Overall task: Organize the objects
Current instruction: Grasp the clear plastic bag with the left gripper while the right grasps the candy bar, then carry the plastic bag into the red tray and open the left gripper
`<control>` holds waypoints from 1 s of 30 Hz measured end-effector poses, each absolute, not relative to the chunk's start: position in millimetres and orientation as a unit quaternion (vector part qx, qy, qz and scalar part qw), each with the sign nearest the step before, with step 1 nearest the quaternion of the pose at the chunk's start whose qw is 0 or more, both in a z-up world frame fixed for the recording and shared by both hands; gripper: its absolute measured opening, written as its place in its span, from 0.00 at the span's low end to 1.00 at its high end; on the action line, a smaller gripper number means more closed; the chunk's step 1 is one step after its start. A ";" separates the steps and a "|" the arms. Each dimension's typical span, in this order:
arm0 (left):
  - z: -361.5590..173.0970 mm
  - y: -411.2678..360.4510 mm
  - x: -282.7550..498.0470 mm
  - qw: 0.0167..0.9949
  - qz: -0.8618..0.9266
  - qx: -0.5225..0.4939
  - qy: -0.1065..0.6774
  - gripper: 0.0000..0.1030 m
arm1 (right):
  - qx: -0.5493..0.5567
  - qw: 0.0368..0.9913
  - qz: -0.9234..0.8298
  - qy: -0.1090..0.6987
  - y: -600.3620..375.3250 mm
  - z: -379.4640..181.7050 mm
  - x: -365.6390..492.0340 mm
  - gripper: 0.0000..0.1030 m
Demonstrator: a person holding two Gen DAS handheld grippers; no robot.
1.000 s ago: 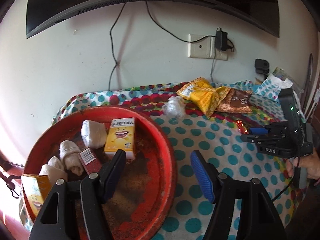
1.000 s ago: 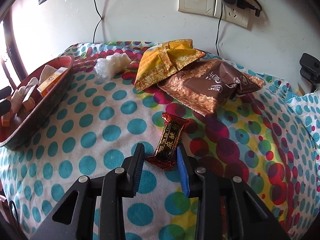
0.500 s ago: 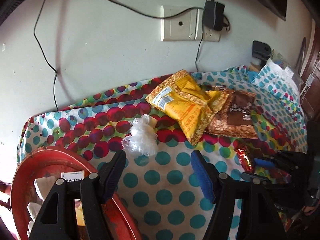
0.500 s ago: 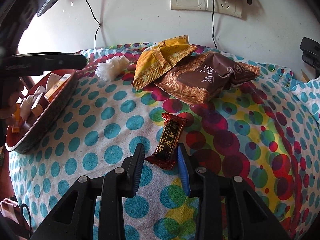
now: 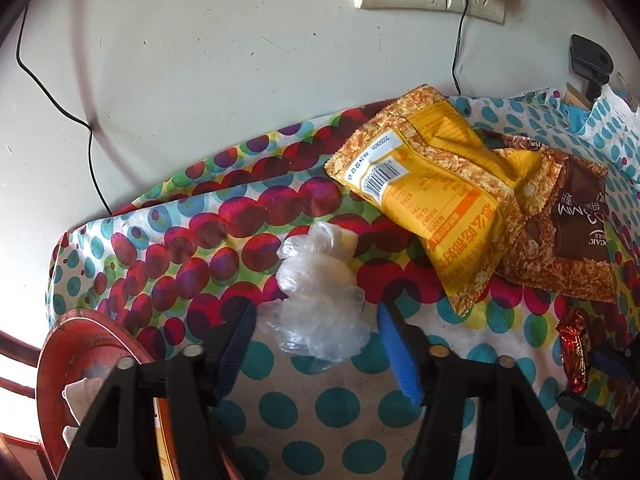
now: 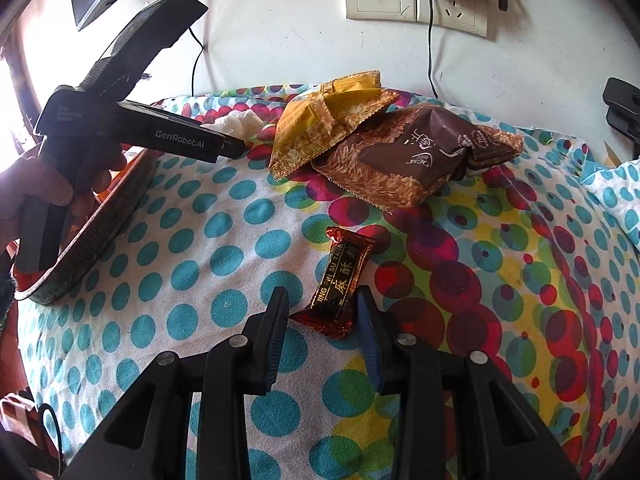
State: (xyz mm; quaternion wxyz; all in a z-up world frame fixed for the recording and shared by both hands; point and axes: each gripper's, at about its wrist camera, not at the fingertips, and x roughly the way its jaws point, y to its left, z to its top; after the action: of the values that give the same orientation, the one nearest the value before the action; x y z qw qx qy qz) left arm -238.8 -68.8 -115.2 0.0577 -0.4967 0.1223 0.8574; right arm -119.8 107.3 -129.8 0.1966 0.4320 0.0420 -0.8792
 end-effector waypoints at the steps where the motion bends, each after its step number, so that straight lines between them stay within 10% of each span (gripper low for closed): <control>1: -116.9 -69.7 -238.2 0.061 0.852 -0.506 0.116 0.25 | 0.432 0.196 -0.879 0.044 106.8 -129.8 -119.5 0.33; 30: -55.2 -138.6 -19.5 -0.046 0.926 -0.375 0.010 0.23 | 0.431 0.187 -0.880 0.073 100.6 -129.9 -117.8 0.37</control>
State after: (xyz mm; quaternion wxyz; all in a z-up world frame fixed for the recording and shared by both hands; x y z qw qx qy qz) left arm -19.5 -138.6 -55.2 -0.0455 -0.3750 0.0104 0.9259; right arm -117.8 100.6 -129.9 0.1870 0.4305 0.0733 -0.8799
